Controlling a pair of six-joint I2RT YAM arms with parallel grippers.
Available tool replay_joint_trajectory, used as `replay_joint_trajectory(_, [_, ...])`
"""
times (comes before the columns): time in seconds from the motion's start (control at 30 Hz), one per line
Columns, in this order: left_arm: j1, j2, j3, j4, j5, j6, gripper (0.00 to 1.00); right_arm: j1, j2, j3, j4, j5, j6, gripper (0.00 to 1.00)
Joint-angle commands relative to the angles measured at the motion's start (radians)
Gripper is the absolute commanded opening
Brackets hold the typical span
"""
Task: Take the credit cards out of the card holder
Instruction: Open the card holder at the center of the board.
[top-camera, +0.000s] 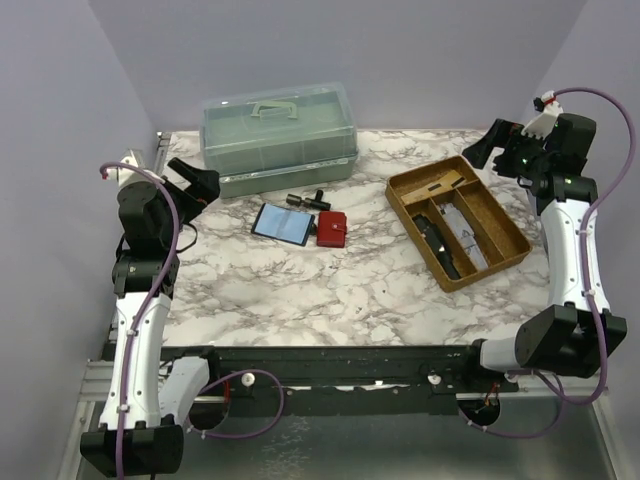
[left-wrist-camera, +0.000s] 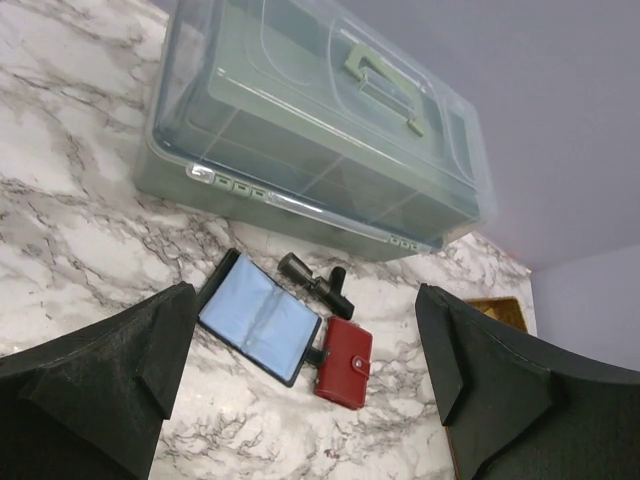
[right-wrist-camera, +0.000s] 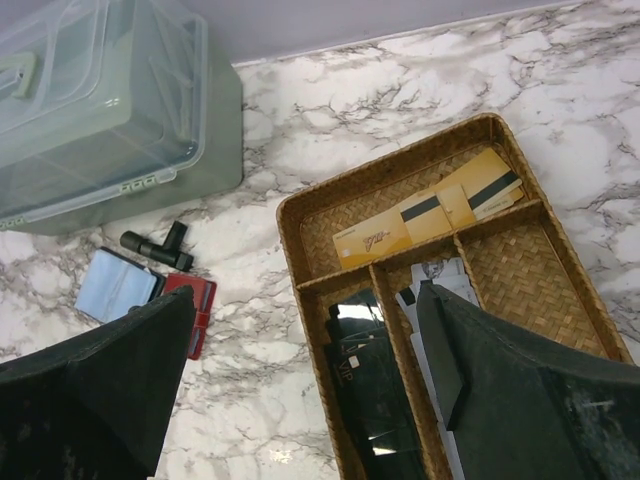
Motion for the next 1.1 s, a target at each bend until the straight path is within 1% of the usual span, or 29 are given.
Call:
replay_joint_trajectory(0.0, [0.004,0.029,-0.017,-0.032,0.09,-0.004,0.99,-0.002,-0.014,-0.01,-0.019,0.021,0.005,1.0])
replay_joint_trajectory(0.1, [0.004,0.049,-0.029,-0.031,0.129,-0.021,0.99,-0.002,-0.021,-0.038,-0.007,-0.033,-0.027,1.0])
replay_joint_trajectory(0.17, [0.004,0.06,-0.044,-0.031,0.138,-0.037,0.99,-0.001,-0.029,-0.068,0.007,-0.116,-0.095,1.0])
replay_joint_trajectory(0.27, [0.004,0.062,-0.088,0.005,0.173,-0.072,0.99,-0.001,-0.038,-0.119,0.015,-0.323,-0.256,1.0])
replay_joint_trajectory(0.37, [0.004,0.079,-0.133,0.057,0.279,-0.114,0.99,0.006,-0.03,-0.172,0.03,-0.602,-0.41,1.0])
replay_joint_trajectory(0.47, [0.004,0.108,-0.18,0.079,0.38,-0.174,0.99,0.059,0.013,-0.181,-0.034,-0.694,-0.576,1.0])
replay_joint_trajectory(0.53, [0.003,0.111,-0.212,0.094,0.438,-0.208,0.99,0.114,0.063,-0.174,-0.14,-0.736,-0.784,1.0])
replay_joint_trajectory(0.6, [-0.001,0.103,-0.244,0.097,0.47,-0.225,0.99,0.202,0.106,-0.188,-0.153,-0.694,-0.889,1.0])
replay_joint_trajectory(0.67, [-0.013,0.081,-0.281,0.096,0.485,-0.242,0.99,0.265,0.157,-0.19,-0.183,-0.694,-1.034,1.0])
replay_joint_trajectory(0.73, [-0.032,0.058,-0.324,0.097,0.486,-0.269,0.99,0.319,0.215,-0.164,-0.212,-0.669,-1.153,1.0])
replay_joint_trajectory(0.77, [-0.04,0.045,-0.344,0.097,0.476,-0.285,0.99,0.346,0.248,-0.138,-0.218,-0.631,-1.181,1.0])
replay_joint_trajectory(0.8, [-0.068,0.033,-0.361,0.098,0.464,-0.3,0.99,0.363,0.281,-0.108,-0.212,-0.594,-1.184,1.0])
replay_joint_trajectory(0.83, [-0.091,0.022,-0.374,0.099,0.446,-0.308,0.99,0.377,0.313,-0.079,-0.19,-0.543,-1.152,1.0])
replay_joint_trajectory(0.9, [-0.13,0.004,-0.393,0.1,0.412,-0.316,0.99,0.407,0.389,0.005,-0.153,-0.403,-1.041,1.0])
replay_joint_trajectory(0.93, [-0.148,0.003,-0.4,0.1,0.398,-0.321,0.99,0.421,0.436,0.064,-0.167,-0.337,-1.005,1.0])
replay_joint_trajectory(1.0, [-0.173,0.008,-0.411,0.103,0.374,-0.327,0.99,0.452,0.52,0.173,-0.243,-0.271,-1.006,1.0])
replay_joint_trajectory(1.07, [-0.194,0.025,-0.425,0.118,0.36,-0.332,0.99,0.502,0.561,0.21,-0.264,-0.239,-1.015,0.99])
